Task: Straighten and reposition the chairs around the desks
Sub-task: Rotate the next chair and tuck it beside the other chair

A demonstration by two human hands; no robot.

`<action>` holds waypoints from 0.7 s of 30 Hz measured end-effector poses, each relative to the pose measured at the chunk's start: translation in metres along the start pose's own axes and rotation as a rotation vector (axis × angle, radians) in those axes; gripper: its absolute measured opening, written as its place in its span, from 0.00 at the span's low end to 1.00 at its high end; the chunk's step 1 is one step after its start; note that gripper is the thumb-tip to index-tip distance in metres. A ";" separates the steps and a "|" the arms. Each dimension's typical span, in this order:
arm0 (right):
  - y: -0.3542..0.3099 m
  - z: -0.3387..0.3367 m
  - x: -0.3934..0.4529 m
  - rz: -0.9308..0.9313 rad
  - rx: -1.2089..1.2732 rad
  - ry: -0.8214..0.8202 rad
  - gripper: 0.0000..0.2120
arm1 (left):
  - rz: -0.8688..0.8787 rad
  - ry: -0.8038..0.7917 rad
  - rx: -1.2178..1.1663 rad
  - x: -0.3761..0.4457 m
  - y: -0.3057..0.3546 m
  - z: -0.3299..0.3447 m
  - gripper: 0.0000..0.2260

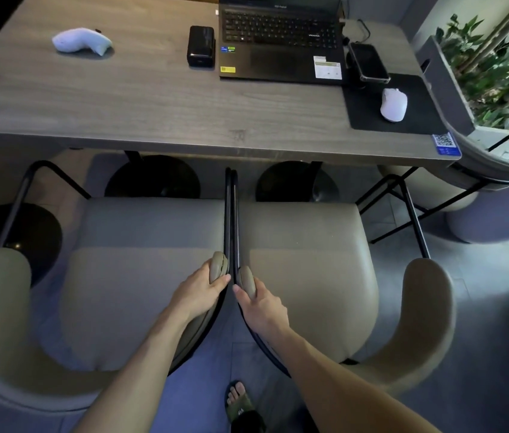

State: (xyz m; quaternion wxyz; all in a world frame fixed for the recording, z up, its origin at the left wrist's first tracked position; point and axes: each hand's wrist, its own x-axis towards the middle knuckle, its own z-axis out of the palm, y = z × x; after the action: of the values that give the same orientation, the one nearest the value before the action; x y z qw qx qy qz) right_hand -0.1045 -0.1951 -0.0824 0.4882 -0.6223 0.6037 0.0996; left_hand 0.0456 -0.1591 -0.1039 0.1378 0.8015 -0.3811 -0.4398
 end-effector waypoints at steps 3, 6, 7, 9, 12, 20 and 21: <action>0.000 0.006 -0.002 0.009 0.007 0.027 0.31 | -0.001 -0.005 -0.004 -0.005 -0.002 -0.001 0.25; -0.002 0.015 0.001 0.029 0.040 0.051 0.30 | 0.009 -0.015 0.017 -0.006 -0.005 -0.002 0.25; -0.003 0.018 0.002 0.036 0.054 0.058 0.30 | 0.013 -0.016 0.026 -0.006 -0.005 -0.002 0.25; -0.009 0.025 0.003 0.049 0.081 0.074 0.31 | 0.017 -0.013 0.023 -0.005 -0.008 -0.004 0.24; -0.016 0.034 0.004 0.061 0.101 0.083 0.31 | 0.012 -0.020 0.036 -0.002 -0.014 -0.010 0.24; -0.017 0.037 0.006 0.044 0.058 0.060 0.31 | -0.012 0.002 0.035 -0.001 -0.019 -0.010 0.23; -0.016 0.035 0.005 0.033 0.035 0.048 0.30 | -0.016 0.005 0.025 -0.001 -0.019 -0.009 0.24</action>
State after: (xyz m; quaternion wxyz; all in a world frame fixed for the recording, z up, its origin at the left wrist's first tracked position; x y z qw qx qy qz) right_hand -0.0733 -0.1762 -0.0958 0.4827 -0.6059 0.6270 0.0824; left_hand 0.0618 -0.1467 -0.1083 0.1251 0.8072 -0.3801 -0.4340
